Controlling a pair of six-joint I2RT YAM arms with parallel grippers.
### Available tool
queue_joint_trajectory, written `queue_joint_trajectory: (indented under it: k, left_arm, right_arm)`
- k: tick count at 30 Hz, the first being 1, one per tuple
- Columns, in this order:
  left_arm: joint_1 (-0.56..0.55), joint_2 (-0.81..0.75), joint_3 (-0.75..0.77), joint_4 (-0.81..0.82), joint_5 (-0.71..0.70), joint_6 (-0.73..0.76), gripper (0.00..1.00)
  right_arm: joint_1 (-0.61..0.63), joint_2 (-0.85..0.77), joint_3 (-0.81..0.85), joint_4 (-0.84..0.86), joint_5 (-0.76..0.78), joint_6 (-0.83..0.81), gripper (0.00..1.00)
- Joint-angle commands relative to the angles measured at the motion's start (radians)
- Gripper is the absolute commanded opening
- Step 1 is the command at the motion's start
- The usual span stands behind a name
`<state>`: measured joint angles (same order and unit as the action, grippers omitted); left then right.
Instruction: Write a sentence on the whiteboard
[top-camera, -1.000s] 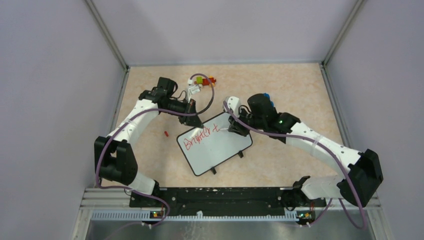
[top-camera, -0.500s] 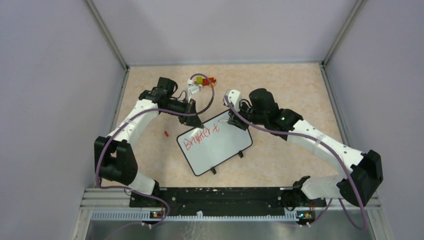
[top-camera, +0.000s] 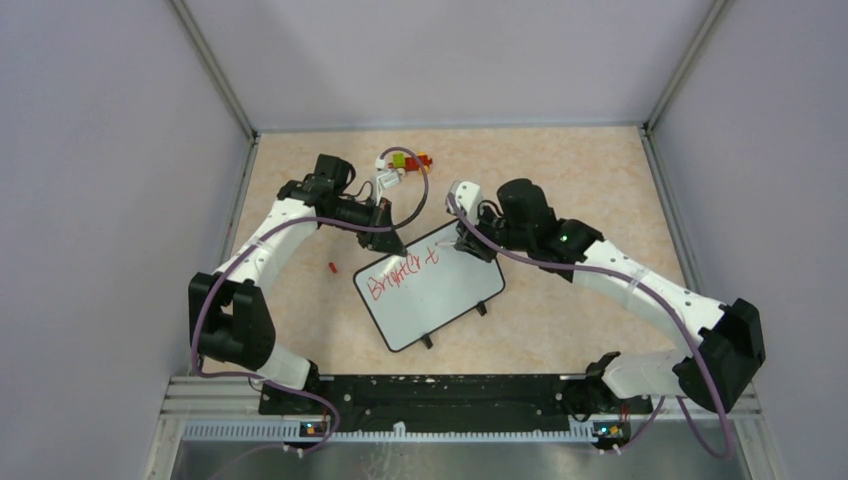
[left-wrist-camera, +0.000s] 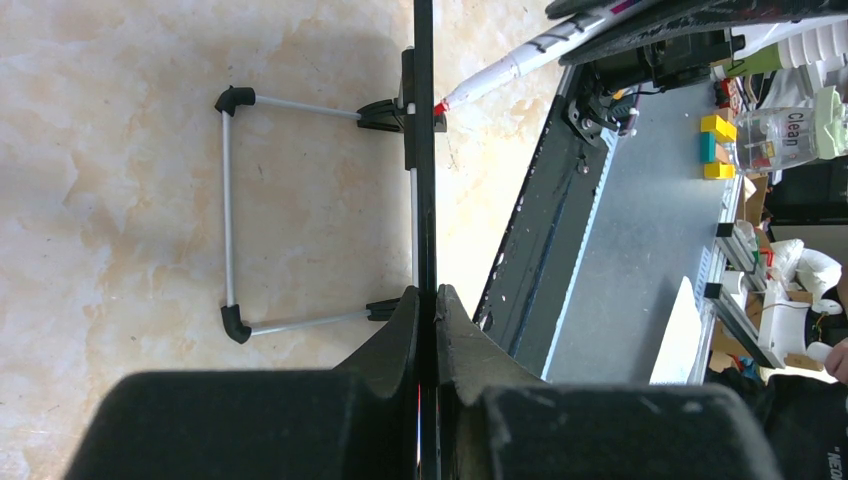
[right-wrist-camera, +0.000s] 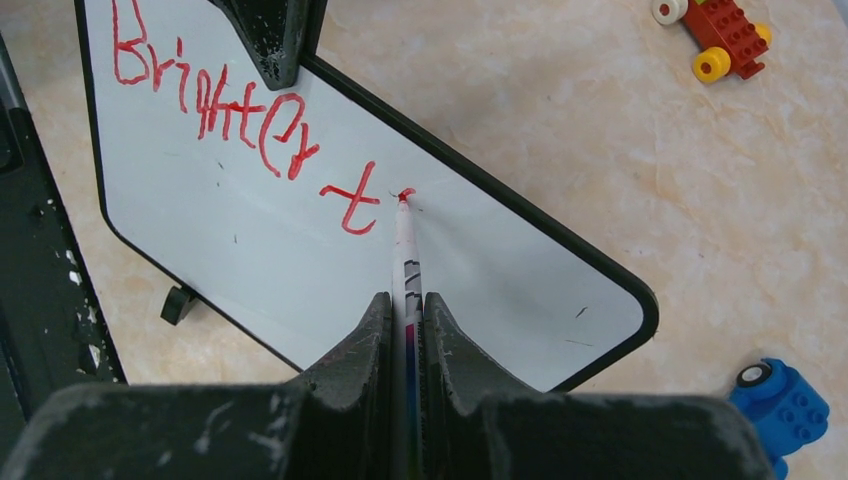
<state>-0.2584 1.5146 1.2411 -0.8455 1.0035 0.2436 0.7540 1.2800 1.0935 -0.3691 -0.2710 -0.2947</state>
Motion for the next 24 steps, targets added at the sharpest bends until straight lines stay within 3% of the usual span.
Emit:
queue_joint_trajectory:
  k: [1,9,24]
  left_arm:
    - [-0.01,0.001,-0.012,-0.027,0.036,0.025,0.0]
    - [-0.01,0.003,-0.016,-0.02,0.039,0.025,0.0]
    - [-0.01,0.01,-0.011,-0.024,0.038,0.025,0.0]
  right_arm:
    - [-0.01,-0.034,-0.048,0.029,-0.018,0.009,0.0]
    - [-0.008,-0.064,-0.099,0.031,-0.034,0.026,0.0]
    - [-0.008,-0.021,0.009,0.045,-0.014,0.025,0.0]
